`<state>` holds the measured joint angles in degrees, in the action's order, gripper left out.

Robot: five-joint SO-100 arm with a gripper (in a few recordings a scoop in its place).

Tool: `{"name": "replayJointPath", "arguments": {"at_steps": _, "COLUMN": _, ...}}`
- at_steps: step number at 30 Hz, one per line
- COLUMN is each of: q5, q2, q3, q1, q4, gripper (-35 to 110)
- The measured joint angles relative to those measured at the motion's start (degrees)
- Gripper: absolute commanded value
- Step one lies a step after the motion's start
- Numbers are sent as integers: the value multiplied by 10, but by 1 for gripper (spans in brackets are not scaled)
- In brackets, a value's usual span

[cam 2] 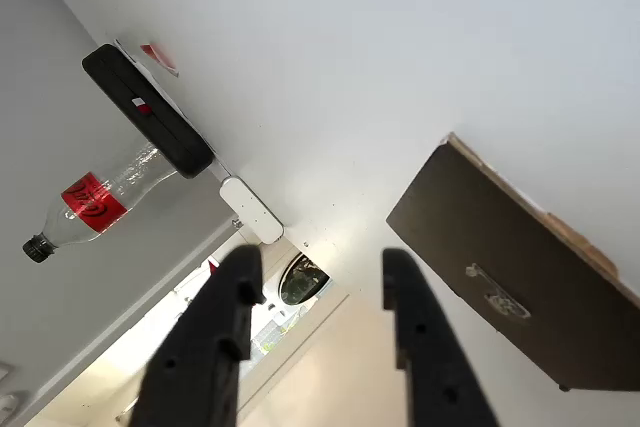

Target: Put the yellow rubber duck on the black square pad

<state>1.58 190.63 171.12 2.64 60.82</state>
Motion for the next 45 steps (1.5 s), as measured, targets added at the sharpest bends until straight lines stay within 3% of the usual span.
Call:
{"name": "replayJointPath", "arguments": {"at_steps": 32, "q5": 0, "q2": 0, "q3": -2, "q1": 0, "q4": 0, "gripper": 14}}
{"name": "replayJointPath", "arguments": {"at_steps": 45, "q5": 0, "q2": 4, "q3": -188, "q1": -1, "q4": 0, "gripper": 14}}
